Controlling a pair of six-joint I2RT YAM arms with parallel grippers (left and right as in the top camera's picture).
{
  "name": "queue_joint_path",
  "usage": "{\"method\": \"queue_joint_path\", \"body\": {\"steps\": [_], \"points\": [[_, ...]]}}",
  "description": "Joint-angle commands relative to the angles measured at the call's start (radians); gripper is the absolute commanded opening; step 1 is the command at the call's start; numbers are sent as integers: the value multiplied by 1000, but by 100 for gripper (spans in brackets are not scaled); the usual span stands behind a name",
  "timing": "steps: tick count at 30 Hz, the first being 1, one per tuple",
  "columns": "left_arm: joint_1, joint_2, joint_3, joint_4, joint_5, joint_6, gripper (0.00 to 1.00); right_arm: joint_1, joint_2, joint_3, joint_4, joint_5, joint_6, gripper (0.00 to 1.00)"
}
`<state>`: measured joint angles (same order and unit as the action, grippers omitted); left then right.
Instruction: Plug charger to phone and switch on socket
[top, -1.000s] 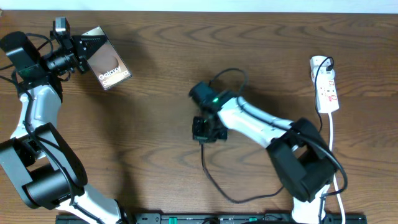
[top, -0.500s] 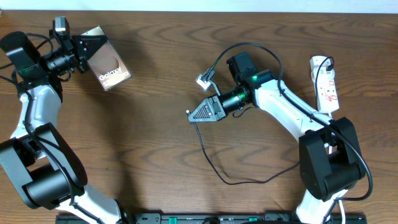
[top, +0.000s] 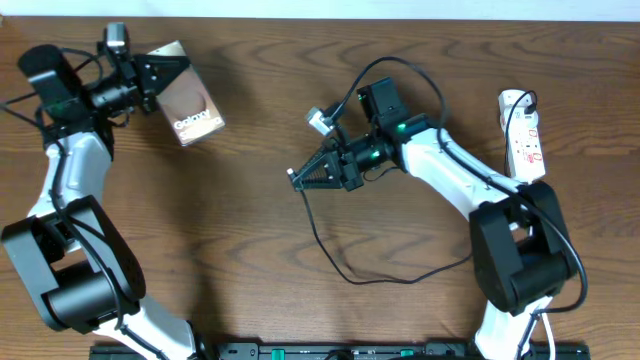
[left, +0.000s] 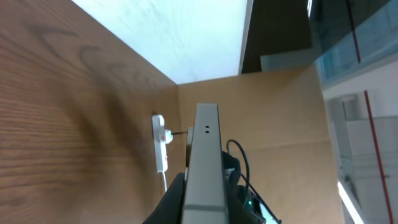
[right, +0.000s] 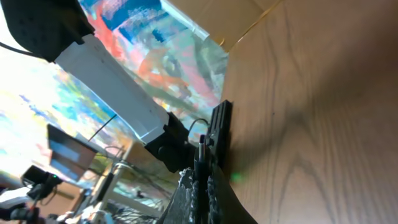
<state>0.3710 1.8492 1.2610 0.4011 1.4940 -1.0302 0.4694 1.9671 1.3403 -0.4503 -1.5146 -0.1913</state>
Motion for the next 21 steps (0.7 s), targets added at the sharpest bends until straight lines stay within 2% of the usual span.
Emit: {"method": "queue_joint_path", "body": {"steps": [1, 8, 15, 21], "points": [[-37, -28, 16, 9, 5, 36, 7, 20, 25, 13, 26, -46, 44, 1], [-121, -28, 16, 17, -115, 50, 7, 23, 27, 13, 222, -46, 256, 1], [-200, -28, 16, 208, -155, -5, 7, 23, 27, 13, 468, -15, 541, 1], [-217, -28, 16, 359, -179, -111, 8, 23, 27, 13, 569, -2, 644, 1]]}}
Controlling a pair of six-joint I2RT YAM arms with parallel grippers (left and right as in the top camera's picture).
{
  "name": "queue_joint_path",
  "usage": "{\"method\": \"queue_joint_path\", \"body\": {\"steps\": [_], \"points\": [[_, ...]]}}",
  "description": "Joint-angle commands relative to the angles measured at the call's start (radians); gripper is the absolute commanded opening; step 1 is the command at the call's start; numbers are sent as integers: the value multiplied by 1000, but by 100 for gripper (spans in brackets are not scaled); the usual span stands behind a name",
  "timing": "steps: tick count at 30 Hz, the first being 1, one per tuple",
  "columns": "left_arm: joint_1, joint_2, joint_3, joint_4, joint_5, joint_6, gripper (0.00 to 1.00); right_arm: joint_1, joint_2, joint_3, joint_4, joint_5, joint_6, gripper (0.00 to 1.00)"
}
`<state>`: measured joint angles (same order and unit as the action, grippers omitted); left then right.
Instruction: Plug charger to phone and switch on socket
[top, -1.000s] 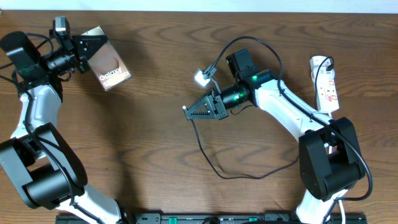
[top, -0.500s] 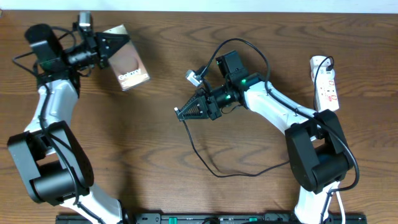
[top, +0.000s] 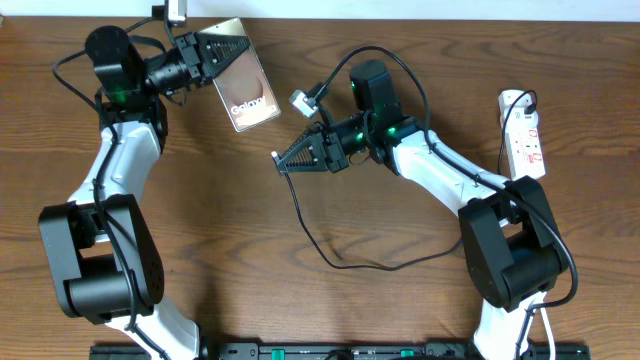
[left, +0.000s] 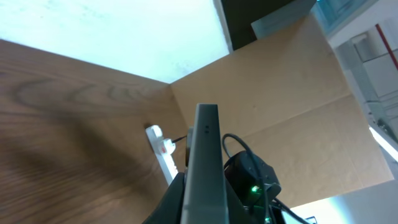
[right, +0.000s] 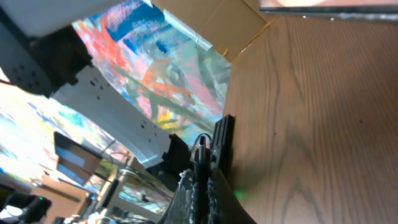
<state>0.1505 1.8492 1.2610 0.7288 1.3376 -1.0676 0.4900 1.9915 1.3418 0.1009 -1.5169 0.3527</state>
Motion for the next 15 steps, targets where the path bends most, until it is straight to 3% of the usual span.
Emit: {"method": "queue_joint_path", "body": {"steps": [1, 8, 15], "points": [[3, -28, 16, 37, -23, -82, 7, 3, 3, 12, 24, 5, 105, 1], [2, -28, 16, 44, -18, -156, 7, 3, 3, 12, 53, 25, 114, 1], [0, -28, 16, 45, -19, -184, 8, 3, 3, 12, 241, 51, 267, 1]]}}
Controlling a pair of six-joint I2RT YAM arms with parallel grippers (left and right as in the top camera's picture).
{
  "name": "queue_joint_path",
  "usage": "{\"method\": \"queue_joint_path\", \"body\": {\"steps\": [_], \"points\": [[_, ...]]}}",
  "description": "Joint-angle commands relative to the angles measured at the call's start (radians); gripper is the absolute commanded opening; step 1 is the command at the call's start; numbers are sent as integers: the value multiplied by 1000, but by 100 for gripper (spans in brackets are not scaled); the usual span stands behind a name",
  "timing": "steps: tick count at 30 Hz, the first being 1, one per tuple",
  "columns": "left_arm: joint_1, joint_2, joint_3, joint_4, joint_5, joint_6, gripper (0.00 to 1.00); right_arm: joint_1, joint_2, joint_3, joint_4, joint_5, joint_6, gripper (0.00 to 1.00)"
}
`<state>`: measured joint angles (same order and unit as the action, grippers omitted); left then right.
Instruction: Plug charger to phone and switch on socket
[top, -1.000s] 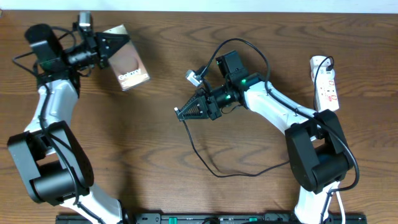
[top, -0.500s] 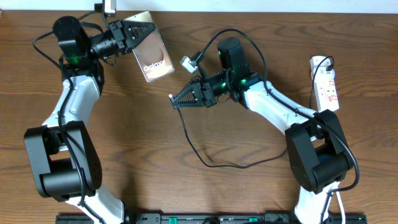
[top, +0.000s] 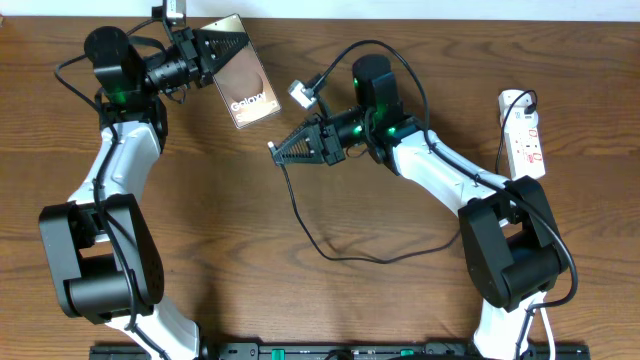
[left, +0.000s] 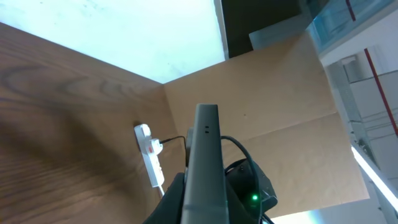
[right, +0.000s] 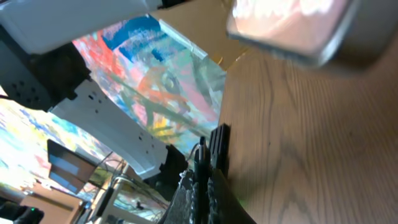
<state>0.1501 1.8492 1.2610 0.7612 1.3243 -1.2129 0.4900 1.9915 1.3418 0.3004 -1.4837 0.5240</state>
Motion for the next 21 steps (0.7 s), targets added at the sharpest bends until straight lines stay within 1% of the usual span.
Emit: {"method": "queue_joint_path", "body": {"steps": [1, 5, 6, 10, 17, 21], "points": [[1, -28, 16, 12, -6, -39, 7, 3, 3, 12, 66, 29, 119, 1], [1, -28, 16, 12, -5, -39, 8, 2, 3, 12, 135, 42, 187, 1], [1, -28, 16, 12, -5, -42, 6, 2, 3, 12, 142, 45, 195, 1], [1, -28, 16, 24, -5, -68, 7, 3, 3, 12, 155, 68, 222, 1], [1, -28, 16, 177, 2, -173, 7, 3, 3, 12, 190, 83, 283, 1], [1, -28, 16, 195, 3, -184, 7, 3, 3, 12, 237, 81, 312, 1]]}}
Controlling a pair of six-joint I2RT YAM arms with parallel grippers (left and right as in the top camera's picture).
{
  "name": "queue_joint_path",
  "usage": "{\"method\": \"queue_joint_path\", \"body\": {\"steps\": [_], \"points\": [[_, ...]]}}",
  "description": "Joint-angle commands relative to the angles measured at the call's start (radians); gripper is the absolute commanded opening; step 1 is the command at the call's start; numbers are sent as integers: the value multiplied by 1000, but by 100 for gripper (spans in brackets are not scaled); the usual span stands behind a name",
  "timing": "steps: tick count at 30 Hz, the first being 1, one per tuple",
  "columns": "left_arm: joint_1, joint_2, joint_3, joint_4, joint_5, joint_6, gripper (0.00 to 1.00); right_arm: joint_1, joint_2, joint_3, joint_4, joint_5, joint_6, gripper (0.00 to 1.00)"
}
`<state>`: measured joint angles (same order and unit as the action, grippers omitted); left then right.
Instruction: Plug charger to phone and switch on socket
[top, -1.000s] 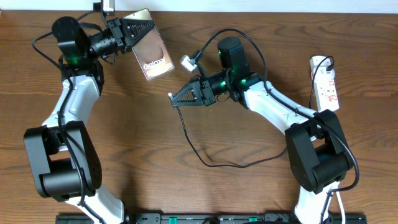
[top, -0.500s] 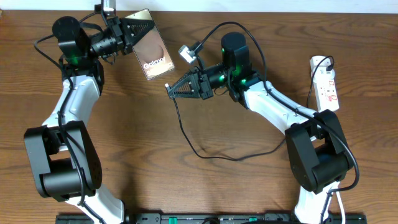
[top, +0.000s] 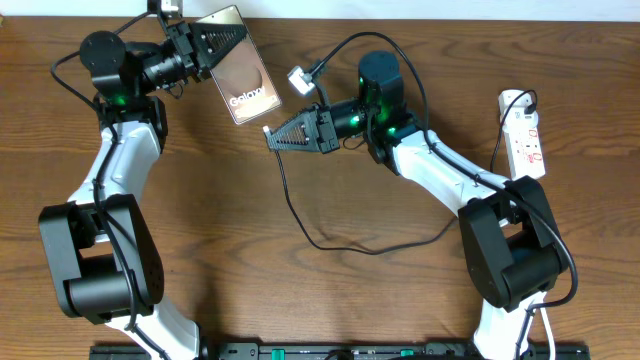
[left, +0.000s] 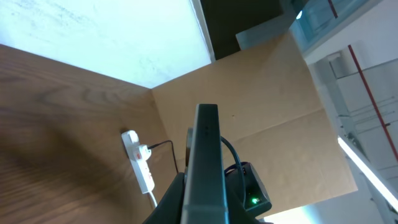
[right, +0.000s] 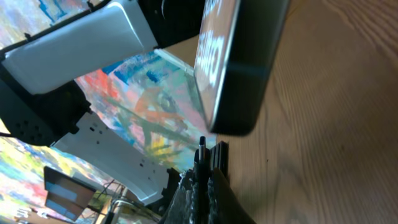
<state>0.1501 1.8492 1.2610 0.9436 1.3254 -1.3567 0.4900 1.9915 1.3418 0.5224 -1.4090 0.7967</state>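
Observation:
A phone (top: 243, 80) with a brownish screen hangs tilted above the table's far left, and my left gripper (top: 228, 38) is shut on its top end. The left wrist view shows only its thin edge (left: 206, 155) between the fingers. My right gripper (top: 280, 138) is shut on the charger plug (top: 266, 131), whose tip sits just right of the phone's lower end. In the right wrist view the plug tip (right: 202, 148) points up at the phone's end (right: 239, 68), a small gap apart. The black cable (top: 330, 245) loops over the table.
A white power strip (top: 524, 135) lies at the table's right edge with a plug in it; it also shows in the left wrist view as the white strip (left: 138, 168). The cable runs toward the right arm. Brown wooden table (top: 200, 230) all round.
My right gripper with the plug has moved up and left, closer to the phone's lower end. The phone has risen slightly and now looms large in the right wrist view.
At first my left gripper held the phone low at the far left, with the plug in my right gripper mid-table. Then the phone was higher and further right. Since then the plug has stood closer to the phone at each moment.

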Motion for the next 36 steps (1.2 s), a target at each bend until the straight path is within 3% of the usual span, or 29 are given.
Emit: {"method": "queue_joint_path", "body": {"steps": [1, 36], "points": [[1, -28, 16, 13, 4, -40, 7, 3, 3, 12, 26, 5, 45, 1], [-13, -28, 16, 13, 35, -32, 8, 3, 3, 12, 133, 4, 90, 1]]}}
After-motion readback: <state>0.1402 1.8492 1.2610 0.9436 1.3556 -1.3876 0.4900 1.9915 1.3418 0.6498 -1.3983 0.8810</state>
